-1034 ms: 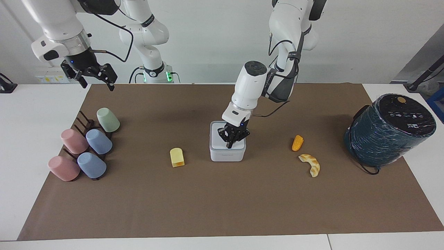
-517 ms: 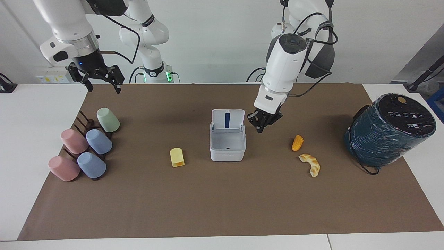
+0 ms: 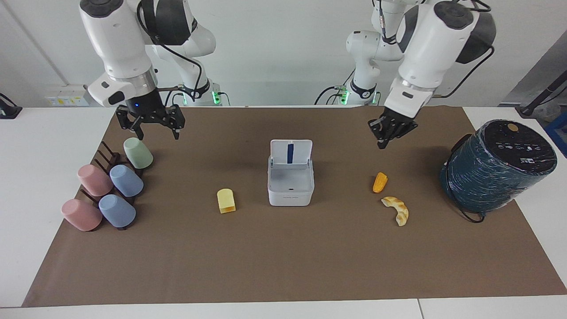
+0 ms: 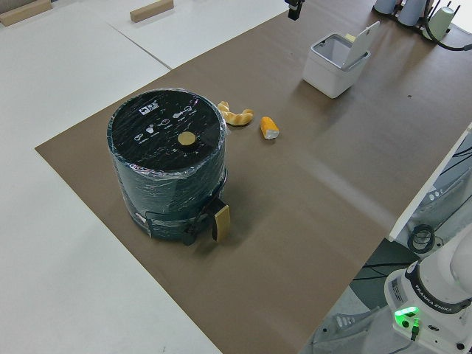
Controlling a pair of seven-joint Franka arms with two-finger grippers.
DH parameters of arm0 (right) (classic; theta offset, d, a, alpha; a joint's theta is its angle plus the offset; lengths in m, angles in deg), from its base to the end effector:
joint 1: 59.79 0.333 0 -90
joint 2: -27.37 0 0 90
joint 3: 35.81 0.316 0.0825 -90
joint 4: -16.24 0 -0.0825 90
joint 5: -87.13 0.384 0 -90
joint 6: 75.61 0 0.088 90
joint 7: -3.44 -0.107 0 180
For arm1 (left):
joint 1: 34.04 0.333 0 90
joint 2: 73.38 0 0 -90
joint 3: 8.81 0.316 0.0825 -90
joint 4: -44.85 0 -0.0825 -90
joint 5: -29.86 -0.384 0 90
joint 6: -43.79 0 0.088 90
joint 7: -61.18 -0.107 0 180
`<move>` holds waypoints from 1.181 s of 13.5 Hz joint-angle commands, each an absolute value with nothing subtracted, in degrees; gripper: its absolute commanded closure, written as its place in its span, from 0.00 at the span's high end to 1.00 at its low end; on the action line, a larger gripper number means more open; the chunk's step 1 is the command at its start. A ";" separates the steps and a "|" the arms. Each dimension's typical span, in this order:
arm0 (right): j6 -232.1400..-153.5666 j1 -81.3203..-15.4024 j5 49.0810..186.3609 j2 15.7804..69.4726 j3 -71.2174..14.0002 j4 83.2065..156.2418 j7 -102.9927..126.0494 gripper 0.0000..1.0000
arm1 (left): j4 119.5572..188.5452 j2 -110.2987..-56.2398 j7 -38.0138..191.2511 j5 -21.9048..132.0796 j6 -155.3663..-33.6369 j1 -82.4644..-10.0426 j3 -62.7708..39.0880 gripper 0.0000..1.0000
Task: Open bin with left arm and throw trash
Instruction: 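Remove the lid with the left gripper while the right gripper reaches the block, then grasp the yellow block with the right gripper and lift it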
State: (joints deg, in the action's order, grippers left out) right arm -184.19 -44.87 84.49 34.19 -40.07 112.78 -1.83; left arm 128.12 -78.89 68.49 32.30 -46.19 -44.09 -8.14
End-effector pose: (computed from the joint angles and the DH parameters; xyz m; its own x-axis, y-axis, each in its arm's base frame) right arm 0.5992 0.1114 0.5303 0.9894 0.1091 0.0954 0.1052 -0.9934 0.0451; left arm 0.5762 -0.1002 0.6252 0.9992 -0.0363 0.0155 -0.0370 -0.9984 0.0438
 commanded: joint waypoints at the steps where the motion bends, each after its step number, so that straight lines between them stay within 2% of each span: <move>1: -191.50 -43.01 84.06 40.27 -39.94 113.09 -0.52 1.00 | 128.96 -76.82 60.24 30.31 -44.10 -40.55 -9.08 0.00; 4: -203.01 -41.51 84.06 44.32 -39.68 118.00 2.64 1.00 | 129.75 -76.29 58.98 30.30 -44.27 -39.31 -9.16 0.00; 7: -209.00 -41.42 84.23 46.35 -38.54 122.65 5.01 1.00 | 132.12 -75.15 58.98 30.39 -45.68 -39.40 -9.17 0.00; 8: -209.98 -41.59 84.75 47.05 -38.53 123.63 6.59 1.00 | 132.74 -74.97 58.98 30.39 -45.77 -39.40 -9.17 0.09; 9: -211.30 -41.42 85.11 48.19 -38.53 123.90 6.95 1.00 | 133.09 -74.62 59.15 30.39 -45.94 -39.40 -9.17 0.46; 10: -211.74 -41.42 85.11 48.64 -38.53 124.34 7.13 1.00 | 133.70 -74.44 59.07 30.39 -46.29 -39.40 -9.17 0.73; 12: -211.75 -41.42 85.11 48.82 -38.53 125.04 7.57 1.00 | 134.06 -74.26 58.89 30.39 -46.73 -39.40 -9.17 0.93; 13: -211.84 -41.42 85.11 48.99 -38.53 125.22 7.57 1.00 | 134.15 -74.18 58.80 30.39 -46.99 -39.40 -9.17 1.00; 14: -211.75 -41.33 85.11 49.17 -38.36 125.39 7.75 1.00 | 134.50 -74.09 58.80 30.39 -47.43 -39.40 -9.17 1.00; 15: -211.75 -41.07 85.11 49.08 -38.36 126.09 7.57 0.84 | 134.94 -74.00 58.80 30.39 -47.78 -39.40 -9.17 1.00; 16: -211.75 -40.54 85.11 49.00 -38.36 126.27 7.40 0.51 | 135.20 -73.74 58.80 30.39 -48.22 -39.40 -9.17 1.00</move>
